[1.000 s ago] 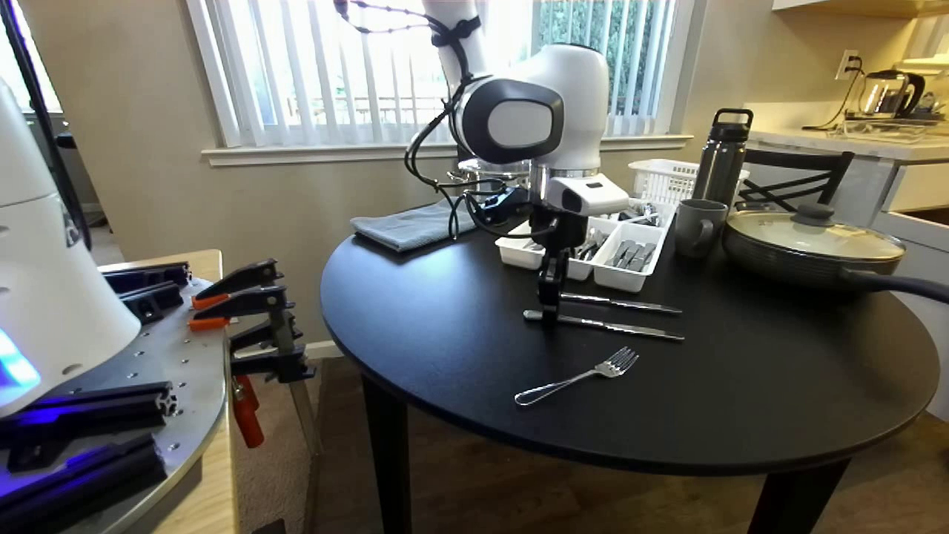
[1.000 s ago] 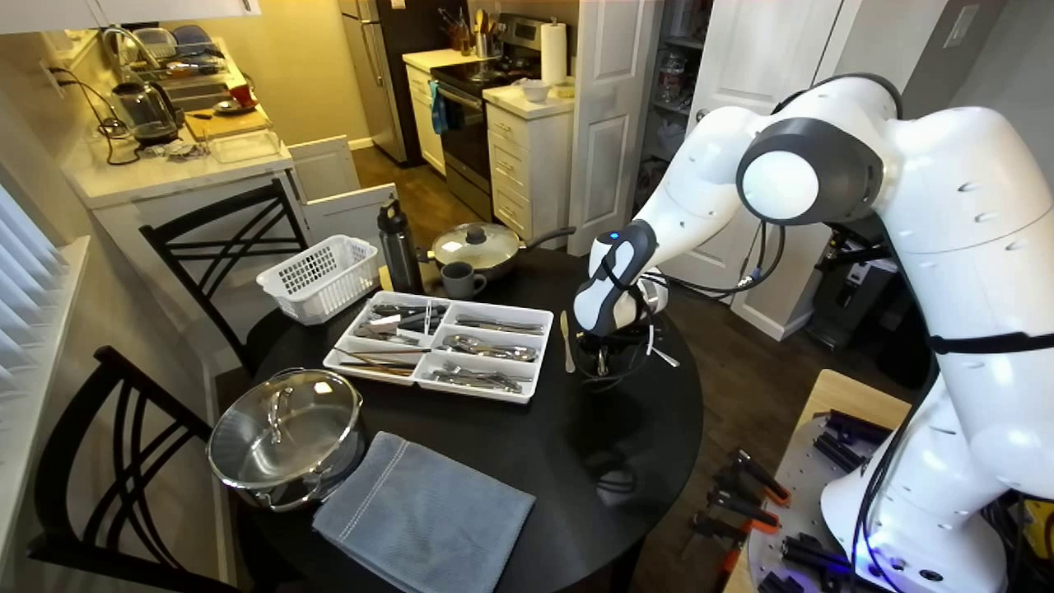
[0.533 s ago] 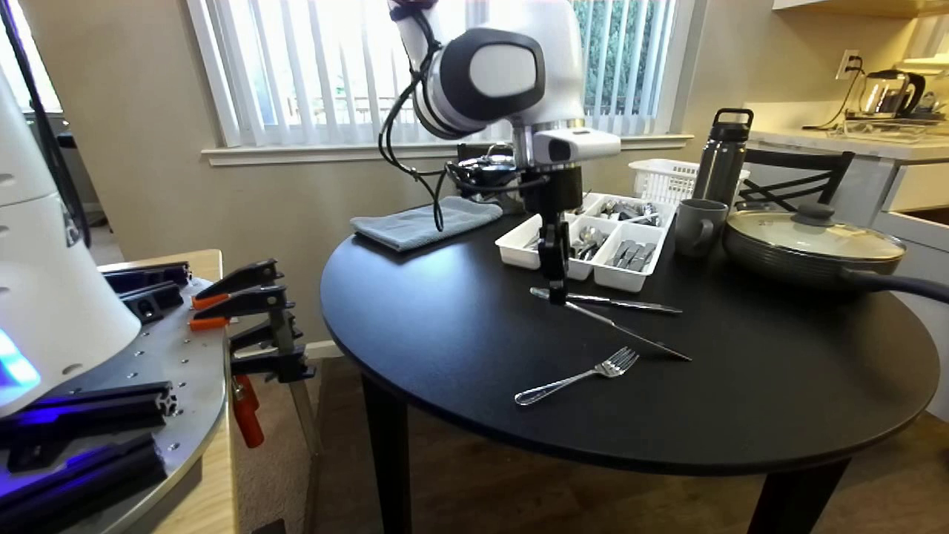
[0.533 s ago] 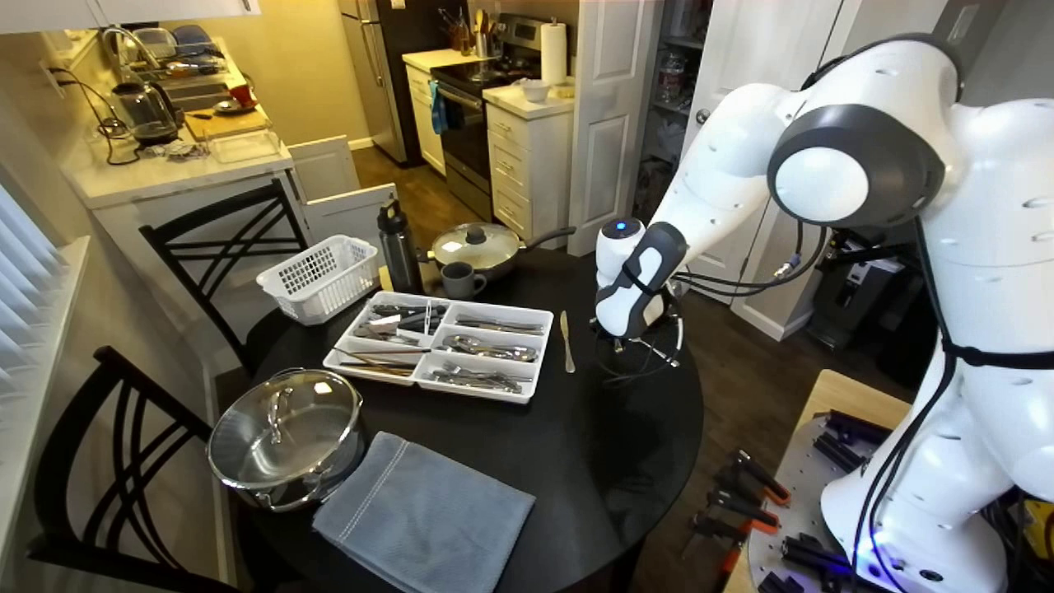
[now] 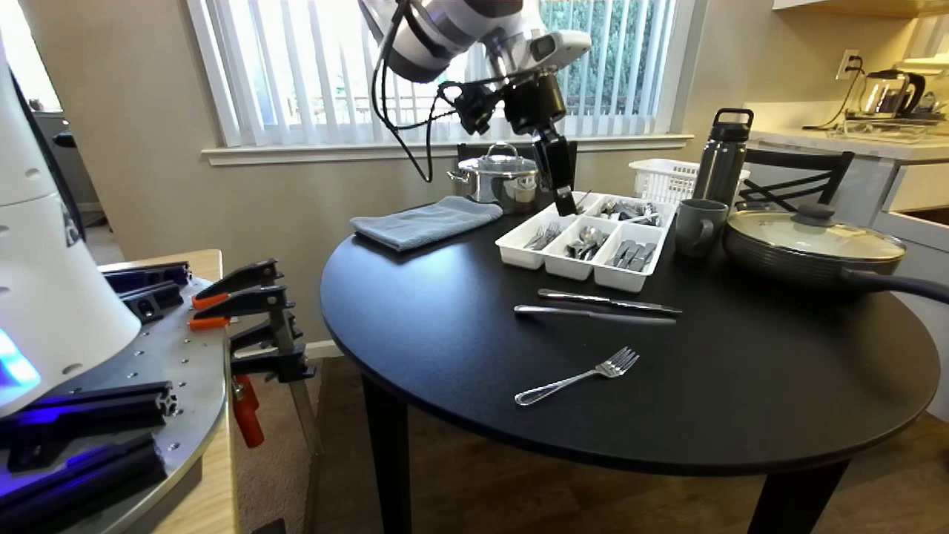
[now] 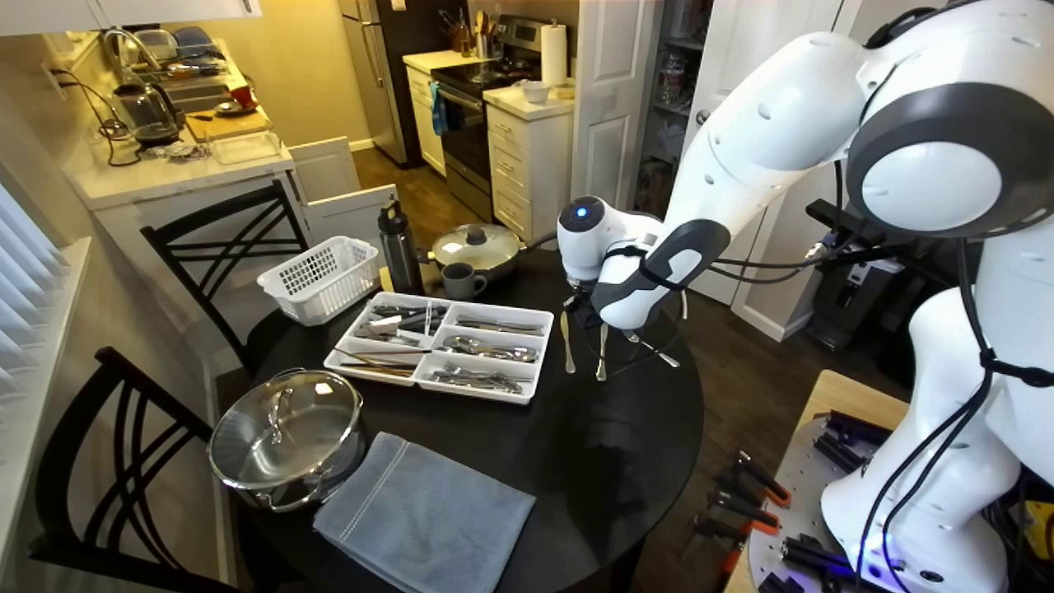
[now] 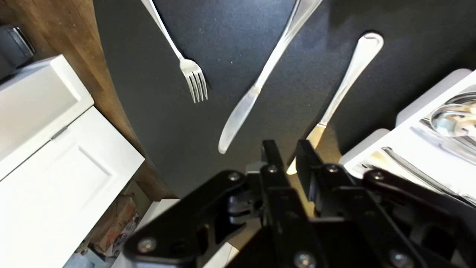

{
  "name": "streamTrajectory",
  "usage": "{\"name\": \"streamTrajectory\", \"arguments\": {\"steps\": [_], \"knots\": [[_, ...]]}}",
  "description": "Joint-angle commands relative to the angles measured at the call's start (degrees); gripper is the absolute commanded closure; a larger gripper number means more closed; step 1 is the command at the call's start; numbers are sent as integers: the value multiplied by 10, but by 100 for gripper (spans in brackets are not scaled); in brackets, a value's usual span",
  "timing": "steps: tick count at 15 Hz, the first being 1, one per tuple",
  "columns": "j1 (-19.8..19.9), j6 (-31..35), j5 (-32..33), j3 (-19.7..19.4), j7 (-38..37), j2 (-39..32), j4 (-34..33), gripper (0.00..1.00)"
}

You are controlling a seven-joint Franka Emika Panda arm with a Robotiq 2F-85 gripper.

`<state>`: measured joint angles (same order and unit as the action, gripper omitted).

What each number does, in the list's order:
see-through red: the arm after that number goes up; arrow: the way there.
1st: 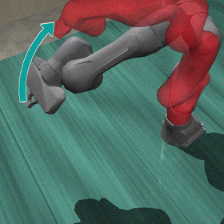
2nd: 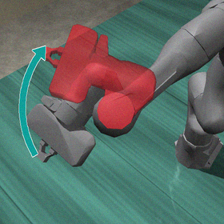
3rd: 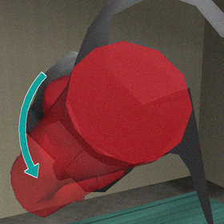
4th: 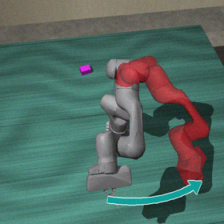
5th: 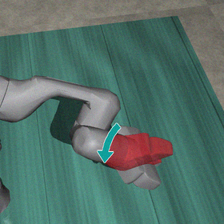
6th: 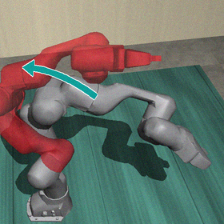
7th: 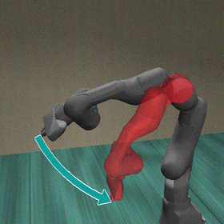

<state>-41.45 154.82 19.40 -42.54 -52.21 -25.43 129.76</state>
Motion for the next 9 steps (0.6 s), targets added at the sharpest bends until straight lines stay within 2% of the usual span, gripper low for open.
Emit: {"name": "streamTrajectory", "arguments": {"steps": [1,5,6,7,8,9], "knots": [[24,-28,53,32,-12,21,-15,95],[78,-12,61,85,-8,19,-15,95],[116,28,43,116,13,18,-5,95],[158,74,25,149,31,12,3,56],[206,126,2,187,53,-3,9,55],[245,168,-19,220,80,-15,13,49]]}}
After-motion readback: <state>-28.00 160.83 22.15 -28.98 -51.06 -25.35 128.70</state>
